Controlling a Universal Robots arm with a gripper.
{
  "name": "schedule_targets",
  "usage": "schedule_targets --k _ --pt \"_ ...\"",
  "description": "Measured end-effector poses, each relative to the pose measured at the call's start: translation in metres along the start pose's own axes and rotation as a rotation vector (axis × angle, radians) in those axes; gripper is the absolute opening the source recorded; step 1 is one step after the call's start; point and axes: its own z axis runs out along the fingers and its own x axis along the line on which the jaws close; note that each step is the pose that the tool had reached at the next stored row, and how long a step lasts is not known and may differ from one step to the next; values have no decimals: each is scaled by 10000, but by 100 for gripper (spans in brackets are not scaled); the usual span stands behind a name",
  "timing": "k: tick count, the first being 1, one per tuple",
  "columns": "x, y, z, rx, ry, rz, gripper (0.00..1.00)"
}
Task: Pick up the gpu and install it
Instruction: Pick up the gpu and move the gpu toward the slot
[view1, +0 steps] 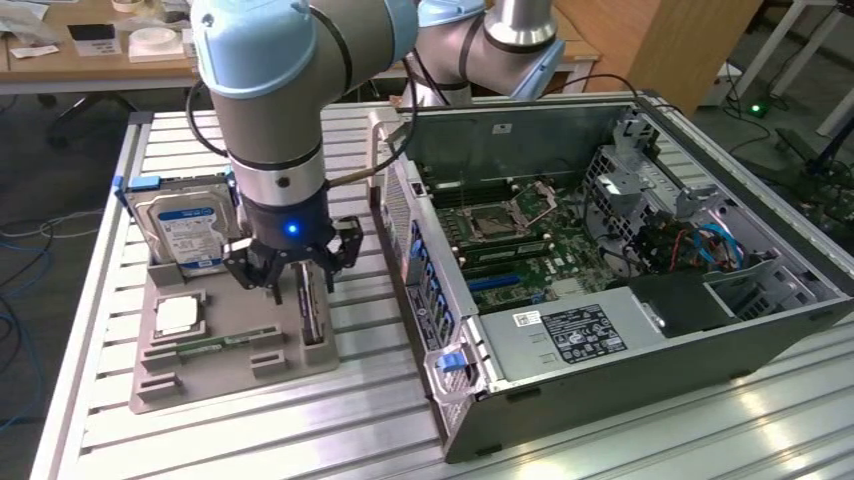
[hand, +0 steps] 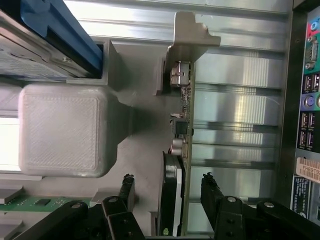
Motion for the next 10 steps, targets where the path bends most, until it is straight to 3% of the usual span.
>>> schedule_targets --k 10 --pt "-1 -2 42 2 0 11 65"
